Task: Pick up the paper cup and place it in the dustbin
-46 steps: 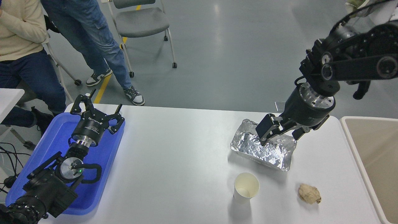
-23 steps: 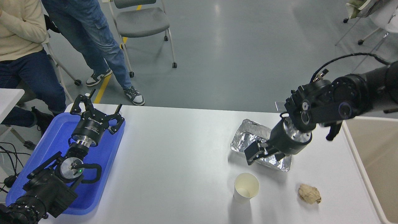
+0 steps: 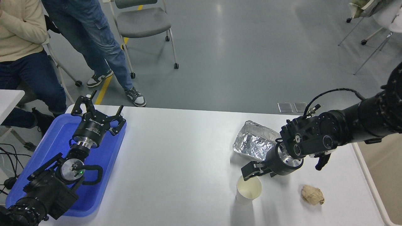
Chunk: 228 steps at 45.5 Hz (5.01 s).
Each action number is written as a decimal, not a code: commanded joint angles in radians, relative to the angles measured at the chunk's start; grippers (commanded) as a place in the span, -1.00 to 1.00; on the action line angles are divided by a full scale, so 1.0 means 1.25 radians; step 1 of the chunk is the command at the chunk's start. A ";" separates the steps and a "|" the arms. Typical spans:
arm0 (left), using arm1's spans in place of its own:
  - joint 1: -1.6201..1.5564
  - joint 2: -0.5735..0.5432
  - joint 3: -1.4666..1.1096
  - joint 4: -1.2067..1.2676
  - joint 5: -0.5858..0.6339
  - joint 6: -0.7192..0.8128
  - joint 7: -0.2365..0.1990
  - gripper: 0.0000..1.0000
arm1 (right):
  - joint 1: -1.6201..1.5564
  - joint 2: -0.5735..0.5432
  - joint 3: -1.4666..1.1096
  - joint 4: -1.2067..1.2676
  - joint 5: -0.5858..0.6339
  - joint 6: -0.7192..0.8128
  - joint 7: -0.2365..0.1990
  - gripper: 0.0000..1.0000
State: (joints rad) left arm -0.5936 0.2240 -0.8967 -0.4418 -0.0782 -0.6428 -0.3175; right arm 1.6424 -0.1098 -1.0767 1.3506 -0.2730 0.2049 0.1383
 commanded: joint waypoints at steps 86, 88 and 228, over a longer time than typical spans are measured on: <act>0.001 0.000 -0.001 0.000 0.000 0.000 0.000 1.00 | 0.276 -0.102 -0.095 0.117 0.152 0.257 -0.004 -1.00; 0.001 0.000 -0.001 0.000 0.000 0.000 0.000 1.00 | 0.309 -0.102 -0.111 0.119 0.156 0.294 -0.004 -1.00; 0.001 0.000 -0.001 0.000 0.001 0.000 0.000 1.00 | -0.137 -0.691 -0.058 -0.474 0.005 0.280 -0.003 -1.00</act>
State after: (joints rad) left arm -0.5919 0.2240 -0.8962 -0.4418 -0.0781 -0.6417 -0.3175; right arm 1.8497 -0.9272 -1.4725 0.9987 -0.2650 0.5966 0.1364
